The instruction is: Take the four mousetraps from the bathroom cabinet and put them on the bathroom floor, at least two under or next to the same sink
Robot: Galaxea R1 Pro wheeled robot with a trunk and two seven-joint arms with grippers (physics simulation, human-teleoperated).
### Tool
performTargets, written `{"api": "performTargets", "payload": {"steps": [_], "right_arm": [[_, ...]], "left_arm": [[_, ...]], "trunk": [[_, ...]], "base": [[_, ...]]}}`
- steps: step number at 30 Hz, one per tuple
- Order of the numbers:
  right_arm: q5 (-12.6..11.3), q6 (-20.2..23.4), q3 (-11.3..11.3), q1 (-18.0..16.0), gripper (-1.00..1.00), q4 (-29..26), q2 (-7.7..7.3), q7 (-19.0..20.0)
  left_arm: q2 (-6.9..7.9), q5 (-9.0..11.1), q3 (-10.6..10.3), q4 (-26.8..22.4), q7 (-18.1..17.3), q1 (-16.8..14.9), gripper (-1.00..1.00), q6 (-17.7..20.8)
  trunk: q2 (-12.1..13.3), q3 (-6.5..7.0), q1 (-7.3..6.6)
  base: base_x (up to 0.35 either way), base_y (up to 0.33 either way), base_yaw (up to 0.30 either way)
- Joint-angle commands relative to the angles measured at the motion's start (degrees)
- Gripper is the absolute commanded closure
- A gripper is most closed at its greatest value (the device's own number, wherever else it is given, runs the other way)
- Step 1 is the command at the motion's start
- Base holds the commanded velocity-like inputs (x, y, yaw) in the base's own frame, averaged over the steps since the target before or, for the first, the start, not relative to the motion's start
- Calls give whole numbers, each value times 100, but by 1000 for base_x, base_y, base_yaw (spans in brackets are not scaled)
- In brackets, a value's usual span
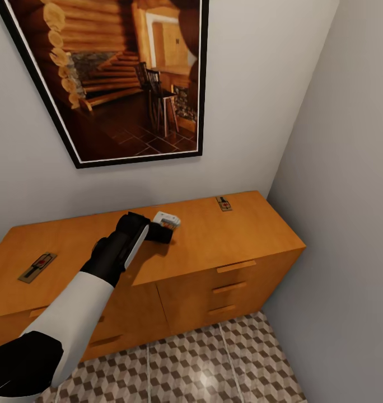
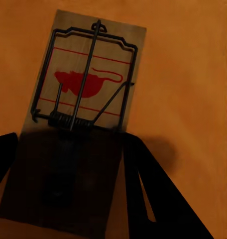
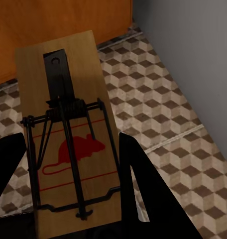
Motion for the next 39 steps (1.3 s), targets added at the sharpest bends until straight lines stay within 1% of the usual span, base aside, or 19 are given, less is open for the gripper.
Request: {"api": "performTargets", "payload": {"steps": [1,5,13,17,22,39], "right_arm": [[-63,-12,41,-2,100,2,-2,32],[-63,-12,40,-2,100,5,-4,32],[-60,-12,41,-2,100,10,1,32],[-60,-12,41,-2,100,5,2,32],[-56,-12,41,-2,100,5,3,32],[-63,-12,41,-2,100,3,4,32]], "left_arm": [[-2,-28,3,-84,-20,-4,100,27],[-13,-28,16,-338,-20,-4,100,38],[-4,-27,16,-676,-20,-4,100,50],[10,-27,3,-770,-20,-4,100,54],[26,-27,-9,-775,-20,-4,100,49],[36,-27,-13,-743,-20,-4,100,46]], "trunk": [[-4,-6,1],[-4,-6,1],[-4,-6,1],[-4,-6,1],[-4,-6,1],[-4,-6,1]], "base": [[0,0,0],[0,0,0],[0,0,0],[0,0,0],[-36,0,0],[-309,0,0]]}}
